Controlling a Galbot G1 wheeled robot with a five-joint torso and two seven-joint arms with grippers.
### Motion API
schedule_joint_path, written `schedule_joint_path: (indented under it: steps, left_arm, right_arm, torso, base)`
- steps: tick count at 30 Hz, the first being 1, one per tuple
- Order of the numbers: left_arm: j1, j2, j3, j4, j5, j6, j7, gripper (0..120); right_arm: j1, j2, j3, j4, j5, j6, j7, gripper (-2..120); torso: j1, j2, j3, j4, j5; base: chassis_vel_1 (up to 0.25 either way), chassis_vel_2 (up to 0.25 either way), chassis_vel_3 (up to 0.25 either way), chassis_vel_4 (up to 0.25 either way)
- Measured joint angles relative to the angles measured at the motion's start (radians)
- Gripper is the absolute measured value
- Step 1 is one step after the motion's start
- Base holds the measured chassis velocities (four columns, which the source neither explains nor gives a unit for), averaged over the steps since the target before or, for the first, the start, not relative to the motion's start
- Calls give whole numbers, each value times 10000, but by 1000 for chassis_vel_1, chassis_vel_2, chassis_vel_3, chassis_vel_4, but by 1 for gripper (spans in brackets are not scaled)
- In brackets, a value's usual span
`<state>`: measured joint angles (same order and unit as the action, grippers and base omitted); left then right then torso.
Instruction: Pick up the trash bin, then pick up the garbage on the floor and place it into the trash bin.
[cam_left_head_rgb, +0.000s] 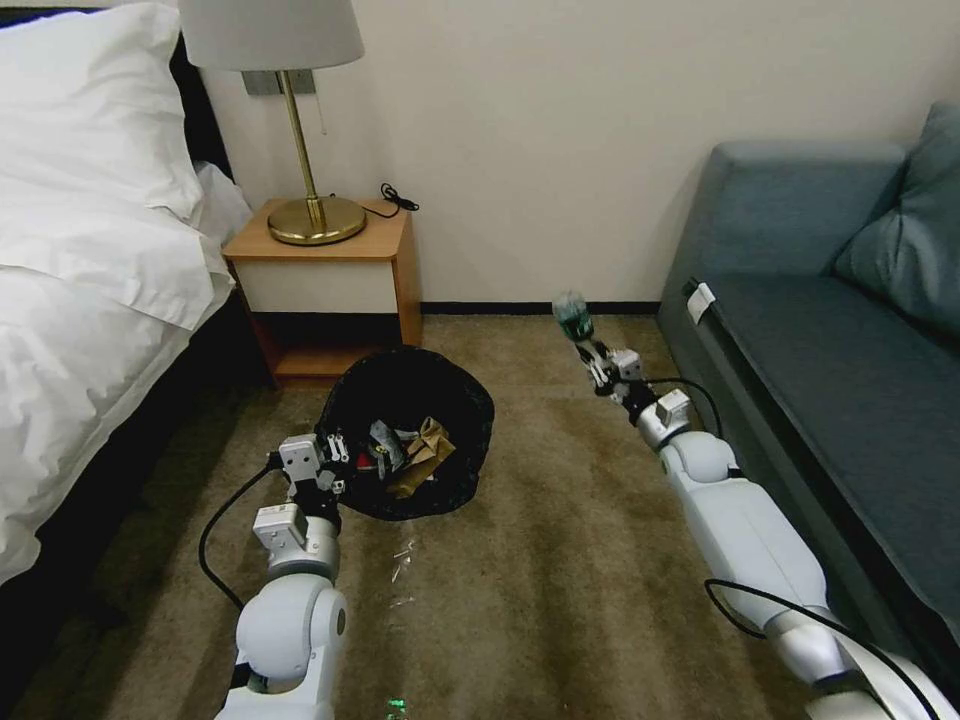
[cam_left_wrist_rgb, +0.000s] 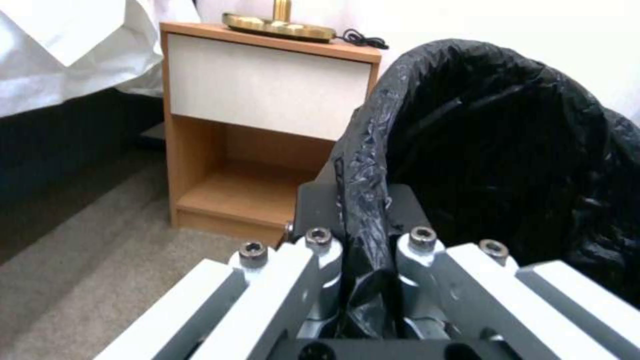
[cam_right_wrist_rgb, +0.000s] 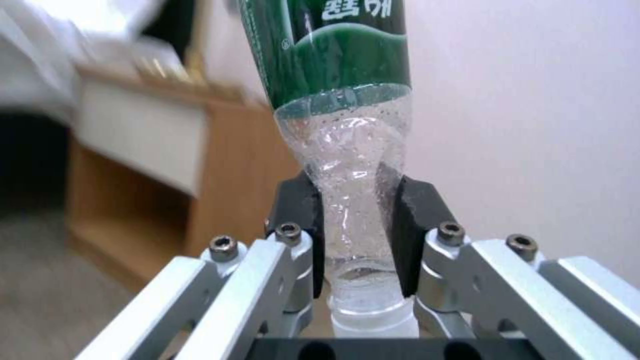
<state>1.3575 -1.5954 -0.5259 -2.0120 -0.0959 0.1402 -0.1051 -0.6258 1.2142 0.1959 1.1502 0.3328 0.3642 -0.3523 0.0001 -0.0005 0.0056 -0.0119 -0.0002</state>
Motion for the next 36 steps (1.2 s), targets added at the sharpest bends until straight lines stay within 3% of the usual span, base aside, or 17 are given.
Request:
schedule_joint_path:
  steps: [8,17,36]
  left_arm:
    - [-104,-117,42,42,98,35,-7,4]
    - [-227,-124,37,171,104,43,-52,4]
    - [-374,-130,133,319,121,43,-85,4]
  right_arm:
    - [-491,-331,-1149,3093,1913,-961,935,18]
    - [-1037,-872,-2476,5401,2086,-1233,1290,18]
    - [-1798,-603,-3930,5798,1691,-1175,1358,18]
  torso:
    - [0,1,0,1,-1]
    - [0,1,-1,-1,0]
    - [0,1,-1,-1,0]
  base:
    - [0,0,0,0]
    - [0,0,0,0]
    - [0,0,0,0]
